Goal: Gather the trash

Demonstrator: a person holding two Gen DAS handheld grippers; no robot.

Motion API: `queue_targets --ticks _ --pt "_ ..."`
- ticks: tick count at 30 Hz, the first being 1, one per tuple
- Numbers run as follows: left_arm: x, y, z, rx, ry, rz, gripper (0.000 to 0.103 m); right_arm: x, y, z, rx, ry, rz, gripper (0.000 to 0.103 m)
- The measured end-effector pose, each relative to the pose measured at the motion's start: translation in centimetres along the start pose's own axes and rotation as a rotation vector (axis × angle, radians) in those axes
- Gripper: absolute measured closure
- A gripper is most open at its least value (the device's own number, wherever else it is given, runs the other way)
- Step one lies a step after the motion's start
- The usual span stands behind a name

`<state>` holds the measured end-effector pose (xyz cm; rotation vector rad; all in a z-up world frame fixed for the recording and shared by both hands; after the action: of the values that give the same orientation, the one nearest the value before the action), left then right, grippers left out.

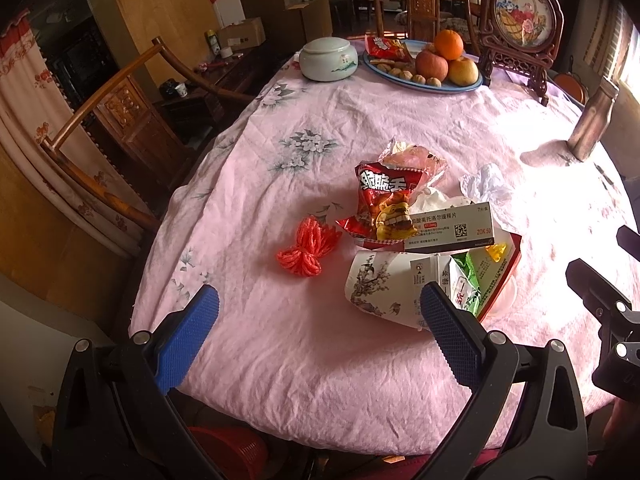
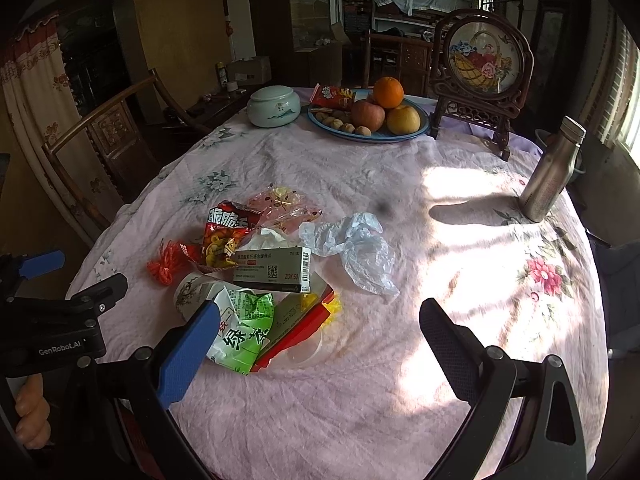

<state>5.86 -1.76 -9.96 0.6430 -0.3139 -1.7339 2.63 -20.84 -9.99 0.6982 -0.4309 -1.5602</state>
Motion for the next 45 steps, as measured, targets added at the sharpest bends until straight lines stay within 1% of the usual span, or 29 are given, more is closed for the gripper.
queue_targets --ticks 22,45 --pt "0.93 -0.30 -0.18 -0.017 -0.008 -0.021 0.007 0.26 -0.33 -0.05 -0.002 0.000 -0.009 0.005" --pt "0.96 -0.52 -0.30 -0.023 -0.009 -0.021 0.007 0.51 -0.53 0.16 -0.003 0.000 -0.011 0.006"
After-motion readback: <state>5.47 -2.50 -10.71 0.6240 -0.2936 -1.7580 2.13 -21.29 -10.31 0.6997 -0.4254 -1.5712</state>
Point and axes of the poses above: each gripper's, at about its wrist camera, not at the fingertips, and z roughly against the way its jaws point, x to its right, y to its top, the point moved 10 cm from there along -z, roughly the way its jaws point, and after that the axes turned 8 degrees about y, right-handed, at the moved point
